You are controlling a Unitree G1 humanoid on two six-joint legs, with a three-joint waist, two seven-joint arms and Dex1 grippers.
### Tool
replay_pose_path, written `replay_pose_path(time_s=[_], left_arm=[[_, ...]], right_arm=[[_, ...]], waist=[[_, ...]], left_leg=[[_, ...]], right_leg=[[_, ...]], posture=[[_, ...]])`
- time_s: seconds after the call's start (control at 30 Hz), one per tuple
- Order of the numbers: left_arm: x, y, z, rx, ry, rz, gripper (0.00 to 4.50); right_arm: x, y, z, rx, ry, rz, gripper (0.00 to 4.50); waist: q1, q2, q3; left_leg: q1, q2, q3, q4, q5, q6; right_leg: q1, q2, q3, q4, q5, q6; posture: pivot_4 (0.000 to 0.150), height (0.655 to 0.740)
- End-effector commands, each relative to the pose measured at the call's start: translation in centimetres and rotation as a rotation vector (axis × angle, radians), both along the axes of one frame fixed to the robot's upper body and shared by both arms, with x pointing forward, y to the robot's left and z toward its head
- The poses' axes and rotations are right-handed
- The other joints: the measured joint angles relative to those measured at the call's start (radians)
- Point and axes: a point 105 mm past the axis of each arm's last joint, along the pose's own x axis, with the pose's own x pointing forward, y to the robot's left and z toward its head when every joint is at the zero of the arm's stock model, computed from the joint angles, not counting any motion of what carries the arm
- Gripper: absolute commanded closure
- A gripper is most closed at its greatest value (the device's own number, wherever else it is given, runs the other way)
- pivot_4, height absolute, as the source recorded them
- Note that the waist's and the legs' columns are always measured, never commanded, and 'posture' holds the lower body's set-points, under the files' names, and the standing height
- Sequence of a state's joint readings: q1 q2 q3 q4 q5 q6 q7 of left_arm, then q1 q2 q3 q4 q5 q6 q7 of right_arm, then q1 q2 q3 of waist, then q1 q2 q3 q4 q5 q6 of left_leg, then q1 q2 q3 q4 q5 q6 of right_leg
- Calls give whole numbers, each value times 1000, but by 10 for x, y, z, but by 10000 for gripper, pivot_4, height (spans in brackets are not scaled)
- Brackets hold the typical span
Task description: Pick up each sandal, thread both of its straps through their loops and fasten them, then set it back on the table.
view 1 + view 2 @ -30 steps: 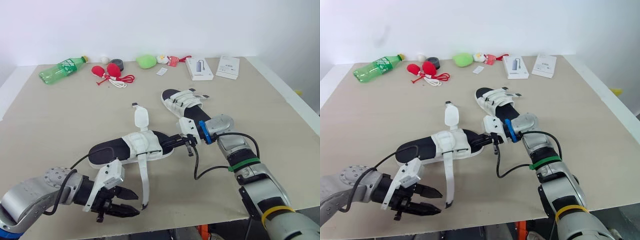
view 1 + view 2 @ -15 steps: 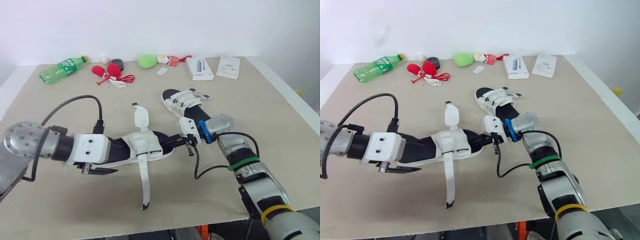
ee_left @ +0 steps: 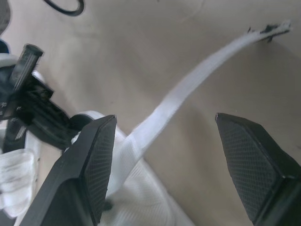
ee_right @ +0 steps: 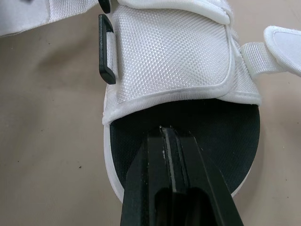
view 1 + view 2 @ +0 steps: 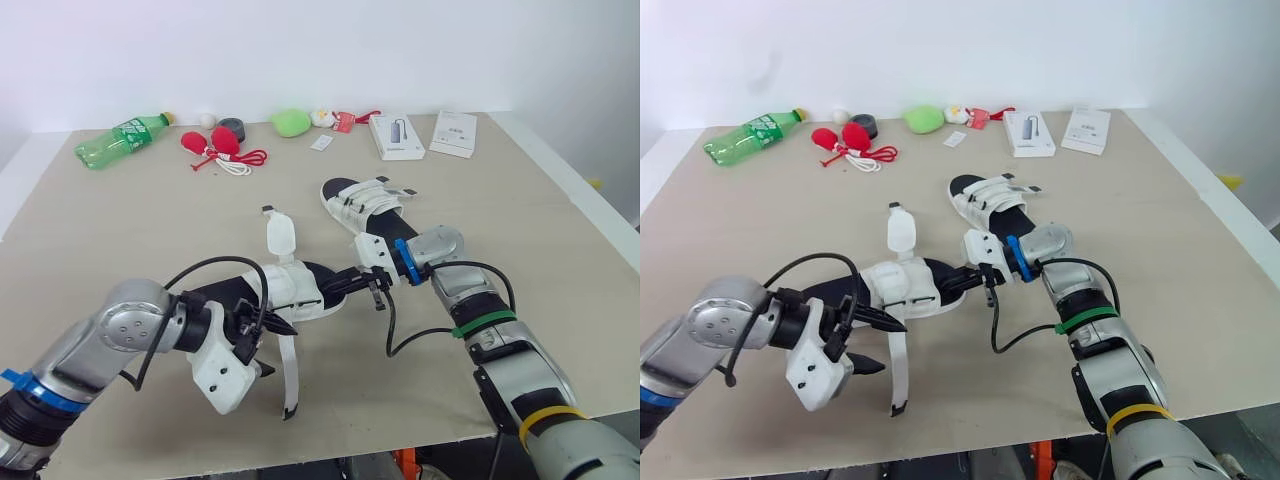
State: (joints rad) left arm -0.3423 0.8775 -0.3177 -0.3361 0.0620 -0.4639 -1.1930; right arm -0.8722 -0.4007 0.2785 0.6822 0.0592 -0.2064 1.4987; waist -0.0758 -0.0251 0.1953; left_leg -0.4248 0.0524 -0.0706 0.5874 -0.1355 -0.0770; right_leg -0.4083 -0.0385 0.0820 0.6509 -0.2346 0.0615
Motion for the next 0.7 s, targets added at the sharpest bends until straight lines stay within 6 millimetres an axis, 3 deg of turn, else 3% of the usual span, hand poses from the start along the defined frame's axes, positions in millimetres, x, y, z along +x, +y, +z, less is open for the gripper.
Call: replay_pose_path(time_s=[0.03, 0.2, 0.23, 0.3, 0.47, 0.5, 0.7], left_arm=[[3, -5, -4, 21, -46, -44, 10533], [6, -14, -10, 4, -43, -72, 10533], [5, -17, -9, 3, -45, -88, 12819], [4, -21, -9, 2, -43, -108, 17804], [7, -24, -7, -9, -31, -98, 41353], [8, -24, -7, -11, -27, -95, 44201], [12, -26, -2, -88, 71, -15, 44201]], right_arm=[[0, 0, 2, -4, -17, 4, 45000], [-1, -1, 2, -4, -18, -1, 45000], [-1, -1, 2, -4, -18, -2, 45000], [-1, -3, 2, -6, -17, -5, 45000], [-1, -5, 1, -14, -18, -10, 45000], [-1, -5, 1, -15, -19, -10, 45000], [-1, -5, 1, -16, -22, -8, 45000]], waist=[[0, 0, 0], [0, 0, 0], [1, 0, 0], [1, 0, 0], [1, 0, 0], [1, 0, 0], [1, 0, 0]], left_leg=[[0, 0, 0, 0, 0, 0], [0, 0, 0, 0, 0, 0], [0, 0, 0, 0, 0, 0], [0, 0, 0, 0, 0, 0], [0, 0, 0, 0, 0, 0], [0, 0, 0, 0, 0, 0], [0, 0, 0, 1, 0, 0]], right_leg=[[0, 0, 0, 0, 0, 0], [0, 0, 1, 1, 0, 1], [0, 0, 1, 1, 0, 1], [0, 0, 1, 1, 0, 1], [0, 0, 1, 1, 1, 2], [0, 0, 1, 1, 1, 2], [1, 1, 1, 1, 1, 2]], posture=[[1500, 7400], [1500, 7400], [1500, 7400], [1500, 7400], [1500, 7400], [1500, 7400], [1500, 7400]])
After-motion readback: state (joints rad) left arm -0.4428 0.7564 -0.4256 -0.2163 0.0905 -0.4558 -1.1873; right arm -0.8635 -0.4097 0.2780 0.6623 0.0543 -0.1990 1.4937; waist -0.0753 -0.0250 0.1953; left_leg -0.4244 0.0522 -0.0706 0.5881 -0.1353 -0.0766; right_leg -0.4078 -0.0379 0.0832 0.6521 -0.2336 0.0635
